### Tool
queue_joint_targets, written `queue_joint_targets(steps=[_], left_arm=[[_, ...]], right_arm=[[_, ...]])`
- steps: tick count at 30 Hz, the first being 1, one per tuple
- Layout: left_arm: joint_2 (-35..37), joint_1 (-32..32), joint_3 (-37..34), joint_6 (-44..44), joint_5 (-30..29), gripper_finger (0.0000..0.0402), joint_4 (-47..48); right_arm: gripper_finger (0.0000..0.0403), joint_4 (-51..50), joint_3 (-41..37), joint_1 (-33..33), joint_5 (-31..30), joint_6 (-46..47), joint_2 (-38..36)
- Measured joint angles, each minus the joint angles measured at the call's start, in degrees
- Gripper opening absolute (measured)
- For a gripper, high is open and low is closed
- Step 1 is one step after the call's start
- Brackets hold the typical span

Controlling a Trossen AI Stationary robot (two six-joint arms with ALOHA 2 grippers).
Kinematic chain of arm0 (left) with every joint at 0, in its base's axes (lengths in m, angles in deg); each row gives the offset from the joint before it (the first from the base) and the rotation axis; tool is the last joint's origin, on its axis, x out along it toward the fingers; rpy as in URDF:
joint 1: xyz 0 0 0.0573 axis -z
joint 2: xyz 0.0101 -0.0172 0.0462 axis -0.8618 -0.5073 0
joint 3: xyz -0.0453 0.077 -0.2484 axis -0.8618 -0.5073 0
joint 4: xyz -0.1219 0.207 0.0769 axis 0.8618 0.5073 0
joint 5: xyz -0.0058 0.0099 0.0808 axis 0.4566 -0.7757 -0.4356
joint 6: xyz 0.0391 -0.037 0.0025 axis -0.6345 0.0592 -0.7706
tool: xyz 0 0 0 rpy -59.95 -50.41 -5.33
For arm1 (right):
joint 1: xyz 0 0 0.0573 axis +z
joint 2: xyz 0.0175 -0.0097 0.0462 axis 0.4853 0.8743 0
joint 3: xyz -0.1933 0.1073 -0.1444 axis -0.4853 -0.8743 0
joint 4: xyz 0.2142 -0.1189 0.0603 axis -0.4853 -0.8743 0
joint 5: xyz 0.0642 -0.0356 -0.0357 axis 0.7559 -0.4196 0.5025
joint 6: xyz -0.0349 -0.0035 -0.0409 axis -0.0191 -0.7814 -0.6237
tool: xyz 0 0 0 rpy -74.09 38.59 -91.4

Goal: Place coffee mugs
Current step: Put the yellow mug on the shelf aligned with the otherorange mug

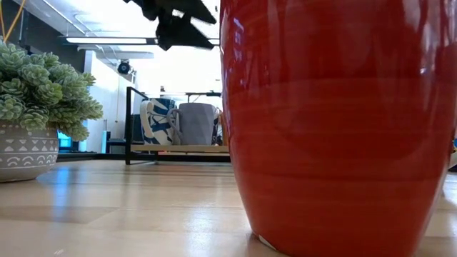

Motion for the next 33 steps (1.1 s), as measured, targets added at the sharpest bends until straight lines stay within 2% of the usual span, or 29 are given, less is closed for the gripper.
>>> queue_joint_targets(steps=[5,12,22,33], left_arm=[[0.0,1.98,0.02,-1.69,-0.75,0.0243,-6.24],[-0.02,4.35,0.02,-13.27,-1.95,0.0243,-3.45],[-0.02,4.47,0.02,-13.13,-3.31,0.0243,-3.74],[-0.02,4.45,0.02,-13.13,-3.29,0.0243,-3.59]], right_arm=[[0.0231,0.44,0.0,-0.01,0.11,-1.48,1.69],[0.0231,0.95,0.0,-1.11,2.57,-4.04,4.81],[0.0231,0.65,0.72,-2.26,7.13,-5.98,9.63],[0.0231,-8.47,11.95,-1.45,7.29,-11.73,16.39]])
